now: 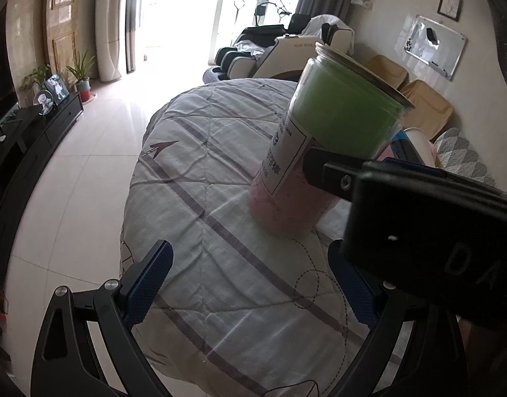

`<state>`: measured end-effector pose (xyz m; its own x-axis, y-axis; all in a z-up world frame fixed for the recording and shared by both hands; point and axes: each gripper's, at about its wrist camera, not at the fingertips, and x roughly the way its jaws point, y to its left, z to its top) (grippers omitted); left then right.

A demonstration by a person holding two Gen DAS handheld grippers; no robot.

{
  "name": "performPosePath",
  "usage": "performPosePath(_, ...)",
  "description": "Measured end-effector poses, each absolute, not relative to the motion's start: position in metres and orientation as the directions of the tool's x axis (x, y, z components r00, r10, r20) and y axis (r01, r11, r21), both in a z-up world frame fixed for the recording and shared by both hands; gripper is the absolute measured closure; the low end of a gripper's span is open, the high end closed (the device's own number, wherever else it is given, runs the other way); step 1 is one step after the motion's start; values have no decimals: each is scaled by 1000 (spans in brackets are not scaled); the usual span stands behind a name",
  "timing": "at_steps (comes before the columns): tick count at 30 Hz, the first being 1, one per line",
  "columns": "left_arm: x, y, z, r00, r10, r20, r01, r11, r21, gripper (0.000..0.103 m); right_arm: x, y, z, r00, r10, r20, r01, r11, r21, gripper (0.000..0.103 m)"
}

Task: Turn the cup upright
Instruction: 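Rotate the held canister lid-up and lower it onto the table, then open the right tool and withdraw it from the upright canister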

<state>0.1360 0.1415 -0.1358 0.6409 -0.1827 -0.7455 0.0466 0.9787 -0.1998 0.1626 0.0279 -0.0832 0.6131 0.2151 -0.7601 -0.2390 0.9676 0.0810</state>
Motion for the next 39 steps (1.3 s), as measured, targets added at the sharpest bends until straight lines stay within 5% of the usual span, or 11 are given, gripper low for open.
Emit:
performPosePath(19,99,124,-91,722,-189,-666,88,979,-182,6,136,5,-51,636,200,-745,-217,973,76,23)
performPosePath(39,15,31,-24,874,-113,-472,119,993,-15,0,47,-118,4,816,142,-560,-115,990,84,20)
